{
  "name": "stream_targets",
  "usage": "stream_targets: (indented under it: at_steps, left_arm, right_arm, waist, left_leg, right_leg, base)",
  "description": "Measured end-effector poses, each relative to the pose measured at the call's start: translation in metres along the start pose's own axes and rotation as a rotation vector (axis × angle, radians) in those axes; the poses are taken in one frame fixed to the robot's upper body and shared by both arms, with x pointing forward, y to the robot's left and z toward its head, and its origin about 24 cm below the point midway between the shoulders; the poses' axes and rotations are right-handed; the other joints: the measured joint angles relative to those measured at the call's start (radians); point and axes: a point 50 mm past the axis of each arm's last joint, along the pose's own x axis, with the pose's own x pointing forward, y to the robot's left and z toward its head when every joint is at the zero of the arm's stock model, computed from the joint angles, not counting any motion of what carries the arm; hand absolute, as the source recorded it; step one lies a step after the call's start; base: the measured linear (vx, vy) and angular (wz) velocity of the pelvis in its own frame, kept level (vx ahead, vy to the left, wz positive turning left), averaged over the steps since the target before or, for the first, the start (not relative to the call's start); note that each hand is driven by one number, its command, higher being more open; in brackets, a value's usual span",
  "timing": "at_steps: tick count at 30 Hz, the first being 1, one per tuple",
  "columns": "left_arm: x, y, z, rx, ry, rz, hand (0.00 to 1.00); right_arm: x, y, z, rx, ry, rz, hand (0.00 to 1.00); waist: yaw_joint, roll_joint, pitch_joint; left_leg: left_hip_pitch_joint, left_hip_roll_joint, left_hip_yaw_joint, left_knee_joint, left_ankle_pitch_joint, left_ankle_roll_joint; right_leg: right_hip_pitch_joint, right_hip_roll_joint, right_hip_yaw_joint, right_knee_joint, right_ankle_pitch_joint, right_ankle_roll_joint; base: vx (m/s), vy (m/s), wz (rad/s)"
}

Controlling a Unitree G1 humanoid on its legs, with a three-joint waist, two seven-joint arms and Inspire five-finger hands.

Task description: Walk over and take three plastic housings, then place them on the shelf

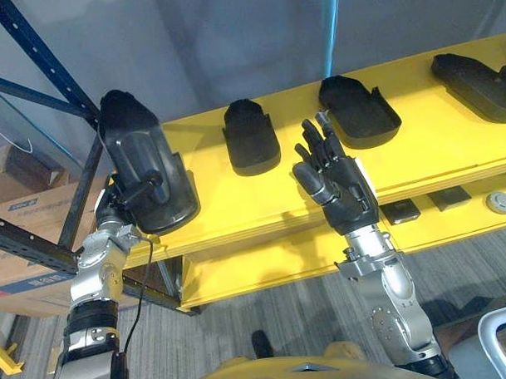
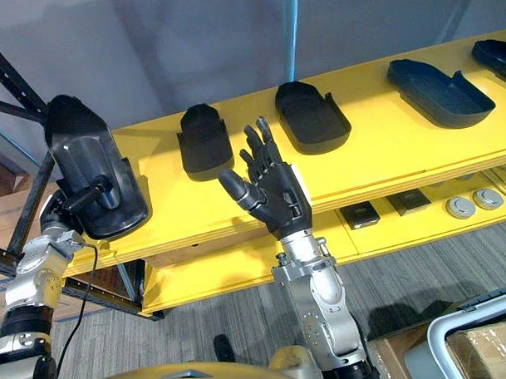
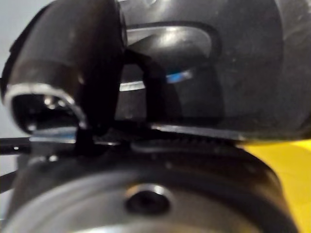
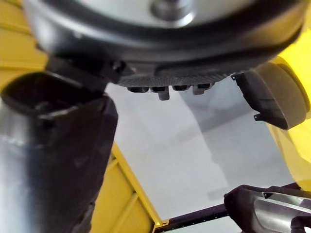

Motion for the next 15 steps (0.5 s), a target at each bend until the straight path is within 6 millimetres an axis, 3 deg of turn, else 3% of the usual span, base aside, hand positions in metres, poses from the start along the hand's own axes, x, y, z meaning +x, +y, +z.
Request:
stream_targets:
  at_steps: [9, 15]
  left_arm:
    - [0.006, 0.034, 0.002, 0.037, 0.122, 0.137, 0.00]
    - [0.008, 0.041, 0.008, 0.082, 0.130, 0.174, 0.00]
  right_arm:
    - [0.002, 0.018, -0.003, 0.028, 0.055, 0.093, 1.00]
    - [0.002, 0.023, -0.007, 0.039, 0.087, 0.120, 1.00]
  waist:
    - [-0.005, 0.006, 0.002]
    - [-0.005, 0.009, 0.015]
  left_leg:
    - [-0.007, -0.001, 0.008, 0.000, -0.002, 0.000]
    - [-0.020, -0.008, 0.017, 0.000, -0.002, 0.000]
  right_leg:
    - [-0.010, -0.002, 0.003, 0.003, 0.000, 0.003]
    - [-0.038, -0.014, 0.003, 0.042, -0.021, 0.006]
  base:
    - [0.00, -0.001, -0.01]
    - [0.01, -0.006, 0.03]
